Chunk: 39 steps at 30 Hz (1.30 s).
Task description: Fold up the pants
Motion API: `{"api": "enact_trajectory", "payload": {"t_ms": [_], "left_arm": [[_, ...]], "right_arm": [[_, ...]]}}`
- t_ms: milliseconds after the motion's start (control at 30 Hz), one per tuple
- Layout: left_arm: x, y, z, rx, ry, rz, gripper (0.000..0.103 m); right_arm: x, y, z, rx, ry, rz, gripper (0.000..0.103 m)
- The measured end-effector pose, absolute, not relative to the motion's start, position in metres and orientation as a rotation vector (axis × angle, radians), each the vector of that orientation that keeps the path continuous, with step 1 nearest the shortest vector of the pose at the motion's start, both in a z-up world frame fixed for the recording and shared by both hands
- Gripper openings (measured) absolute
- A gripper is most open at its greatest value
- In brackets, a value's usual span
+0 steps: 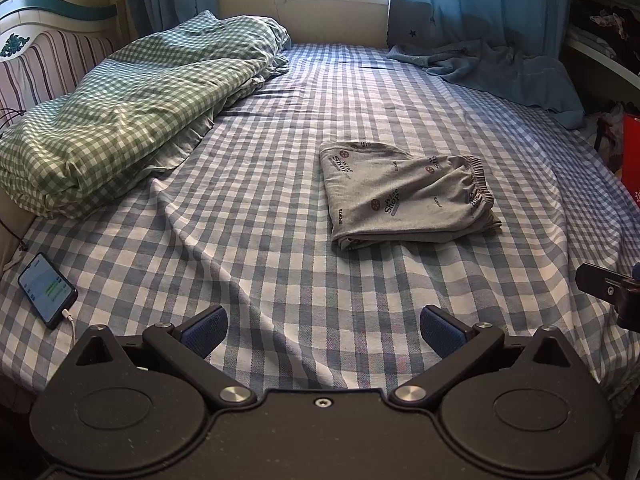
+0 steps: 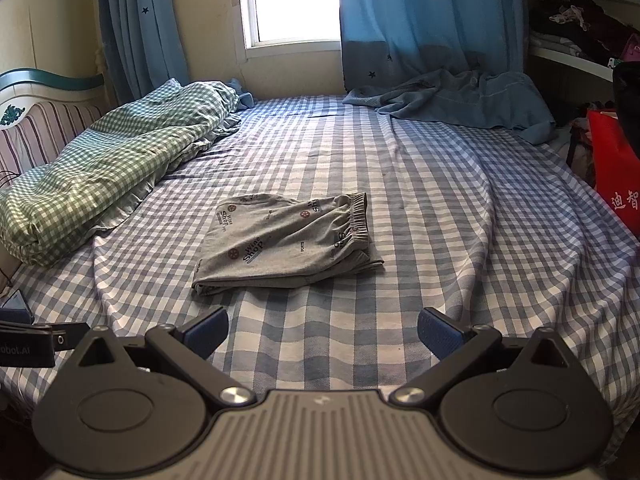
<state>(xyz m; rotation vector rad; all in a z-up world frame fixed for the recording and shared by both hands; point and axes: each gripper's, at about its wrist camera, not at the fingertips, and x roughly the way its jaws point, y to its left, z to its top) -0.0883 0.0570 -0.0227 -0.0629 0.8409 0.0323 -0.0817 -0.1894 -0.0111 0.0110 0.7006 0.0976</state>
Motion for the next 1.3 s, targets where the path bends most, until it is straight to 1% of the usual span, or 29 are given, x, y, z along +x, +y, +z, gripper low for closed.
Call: {"api": "enact_trajectory", "payload": {"t_ms": [733,1300], "left_arm": [[-0.081,0.057,-0.027,-0.059,0.85,0.03,0.102],[-0.057,0.05,-0.038,-0.049,0.915,-0.004,0.102]], "right_arm": [[-0.072,-0.19,-0.016,0.008,0.731,0.098,0.103],[-0.056,-0.197,-0.029,0.015,0.798,0.103,0.103]]}}
